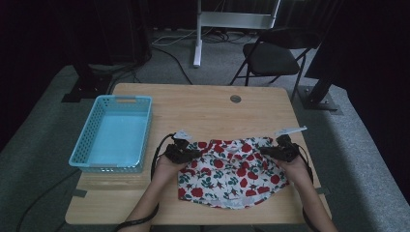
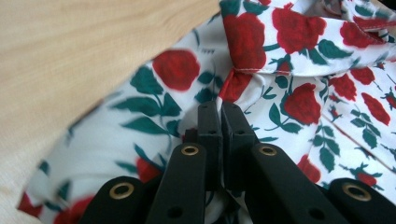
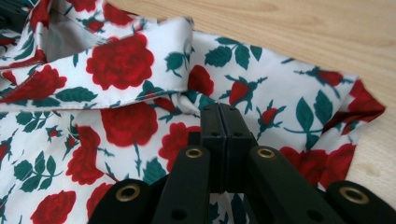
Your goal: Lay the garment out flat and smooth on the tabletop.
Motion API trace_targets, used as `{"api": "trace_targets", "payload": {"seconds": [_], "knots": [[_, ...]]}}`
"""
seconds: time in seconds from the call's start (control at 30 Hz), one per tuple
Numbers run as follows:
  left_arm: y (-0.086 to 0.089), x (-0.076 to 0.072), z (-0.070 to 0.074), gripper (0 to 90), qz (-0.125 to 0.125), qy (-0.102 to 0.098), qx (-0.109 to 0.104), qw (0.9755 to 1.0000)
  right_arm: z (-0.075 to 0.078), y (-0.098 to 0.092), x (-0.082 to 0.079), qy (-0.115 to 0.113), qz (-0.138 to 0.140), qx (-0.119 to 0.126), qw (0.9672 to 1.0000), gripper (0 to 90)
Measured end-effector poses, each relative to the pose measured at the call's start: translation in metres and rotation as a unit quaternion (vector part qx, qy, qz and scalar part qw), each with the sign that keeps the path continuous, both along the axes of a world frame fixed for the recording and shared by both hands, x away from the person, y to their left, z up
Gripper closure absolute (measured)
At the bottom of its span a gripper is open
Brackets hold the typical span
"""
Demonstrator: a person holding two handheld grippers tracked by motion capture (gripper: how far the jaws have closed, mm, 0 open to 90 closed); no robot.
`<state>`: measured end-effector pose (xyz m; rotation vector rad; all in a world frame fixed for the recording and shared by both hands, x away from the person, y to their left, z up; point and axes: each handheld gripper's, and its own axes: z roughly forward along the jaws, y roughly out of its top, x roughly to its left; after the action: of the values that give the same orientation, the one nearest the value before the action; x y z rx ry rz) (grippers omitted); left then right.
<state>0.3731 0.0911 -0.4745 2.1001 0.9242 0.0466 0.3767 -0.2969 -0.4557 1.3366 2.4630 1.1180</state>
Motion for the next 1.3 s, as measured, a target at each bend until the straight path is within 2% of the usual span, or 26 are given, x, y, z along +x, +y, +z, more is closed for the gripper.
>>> {"api": "trace_targets", "payload": {"seconds": [0.1,0.23,0.4,0.47,0.5,0.53,0.57,0.6,0.63,0.7,0.77,0.87,0.9,1.03,1.1,1.2,1.27,1.3], "knots": [[0.001,0.0,-0.007,88.4,0.004,0.009,-0.003,0.9999,-0.004,0.001,0.002,0.009,0.001,0.005,0.9999,89.5],[0.004,0.002,-0.01,88.3,0.007,0.02,-0.018,0.9996,-0.007,0.004,0.004,0.018,-0.001,-0.001,0.9998,89.4],[0.003,0.001,-0.008,87.5,0.011,0.011,-0.012,0.9998,-0.009,0.007,0.006,0.026,-0.005,-0.007,0.9996,89.3],[0.005,-0.001,-0.004,83.5,0.016,0.01,-0.023,0.9996,-0.008,0.006,0.005,0.025,-0.004,-0.001,0.9997,88.6],[0.007,-0.002,-0.001,79.6,0.022,0.008,-0.025,0.9994,-0.007,0.004,0.005,0.023,-0.004,0.005,0.9997,86.8],[0.01,-0.004,0.002,73.0,0.029,0.005,-0.031,0.9991,-0.005,0.002,0.004,0.022,-0.002,0.014,0.9997,81.1],[0.014,-0.006,0.006,65.9,0.037,0.008,-0.041,0.9984,-0.003,0.0,0.002,0.019,-0.002,0.025,0.9995,73.5],[0.017,-0.008,0.01,61.5,0.041,0.01,-0.051,0.9978,0.0,-0.004,0.001,0.016,-0.008,0.035,0.9992,69.8],[0.021,-0.01,0.013,56.8,0.036,0.017,-0.062,0.9972,0.002,-0.007,-0.001,0.015,-0.01,0.047,0.9987,64.5],[0.027,-0.015,0.015,53.1,0.026,0.024,-0.091,0.9952,0.005,-0.015,-0.005,0.016,-0.014,0.076,0.9969,57.1],[0.03,-0.02,0.014,53.0,0.014,0.035,-0.099,0.9944,0.006,-0.019,-0.011,0.018,-0.005,0.089,0.9958,53.7],[0.027,-0.026,0.007,49.8,0.006,0.03,-0.053,0.9982,-0.001,-0.019,-0.016,0.03,0.011,0.08,0.9962,49.5],[0.025,-0.027,0.004,49.7,0.004,0.03,-0.043,0.9986,-0.003,-0.018,-0.017,0.034,0.013,0.075,0.9965,48.6],[0.019,-0.03,-0.004,49.8,-0.012,0.029,-0.025,0.9992,-0.013,-0.015,-0.02,0.048,0.023,0.055,0.9971,50.6],[0.016,-0.031,-0.005,49.9,-0.016,0.021,-0.02,0.9994,-0.016,-0.012,-0.022,0.05,0.036,0.042,0.9972,55.8],[0.012,-0.033,-0.003,51.7,-0.016,0.009,0.003,0.9998,-0.016,-0.008,-0.028,0.043,0.046,0.02,0.9978,65.0],[0.011,-0.036,-0.001,59.6,-0.022,-0.005,0.028,0.9994,-0.015,-0.006,-0.034,0.037,0.05,0.0,0.9981,73.0],[0.01,-0.039,-0.001,66.3,-0.029,-0.007,0.036,0.9989,-0.015,-0.006,-0.038,0.034,0.053,-0.009,0.998,76.8]]}}
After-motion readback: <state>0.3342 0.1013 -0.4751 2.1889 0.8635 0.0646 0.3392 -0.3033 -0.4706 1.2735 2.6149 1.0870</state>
